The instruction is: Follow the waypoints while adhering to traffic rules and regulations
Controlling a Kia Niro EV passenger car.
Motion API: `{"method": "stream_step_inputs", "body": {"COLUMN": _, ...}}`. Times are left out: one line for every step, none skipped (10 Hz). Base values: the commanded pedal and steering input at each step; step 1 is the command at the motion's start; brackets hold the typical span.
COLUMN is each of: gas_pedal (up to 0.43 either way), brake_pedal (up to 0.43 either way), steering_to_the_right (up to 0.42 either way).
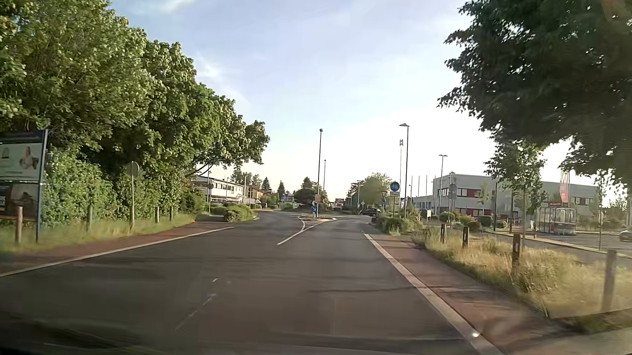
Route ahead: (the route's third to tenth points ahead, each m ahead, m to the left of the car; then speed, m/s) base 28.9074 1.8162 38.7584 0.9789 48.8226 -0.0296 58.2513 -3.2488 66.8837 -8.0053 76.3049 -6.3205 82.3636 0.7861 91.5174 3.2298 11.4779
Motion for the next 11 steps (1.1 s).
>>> {"method": "stream_step_inputs", "body": {"gas_pedal": 0.000, "brake_pedal": 0.067, "steering_to_the_right": 0.002}}
{"method": "stream_step_inputs", "body": {"gas_pedal": 0.000, "brake_pedal": 0.073, "steering_to_the_right": 0.002}}
{"method": "stream_step_inputs", "body": {"gas_pedal": 0.000, "brake_pedal": 0.085, "steering_to_the_right": 0.002}}
{"method": "stream_step_inputs", "body": {"gas_pedal": 0.000, "brake_pedal": 0.098, "steering_to_the_right": 0.002}}
{"method": "stream_step_inputs", "body": {"gas_pedal": 0.000, "brake_pedal": 0.116, "steering_to_the_right": 0.002}}
{"method": "stream_step_inputs", "body": {"gas_pedal": 0.000, "brake_pedal": 0.122, "steering_to_the_right": 0.002}}
{"method": "stream_step_inputs", "body": {"gas_pedal": 0.000, "brake_pedal": 0.128, "steering_to_the_right": 0.001}}
{"method": "stream_step_inputs", "body": {"gas_pedal": 0.000, "brake_pedal": 0.152, "steering_to_the_right": 0.002}}
{"method": "stream_step_inputs", "body": {"gas_pedal": 0.000, "brake_pedal": 0.165, "steering_to_the_right": 0.002}}
{"method": "stream_step_inputs", "body": {"gas_pedal": 0.000, "brake_pedal": 0.171, "steering_to_the_right": 0.002}}
{"method": "stream_step_inputs", "body": {"gas_pedal": 0.000, "brake_pedal": 0.177, "steering_to_the_right": 0.003}}
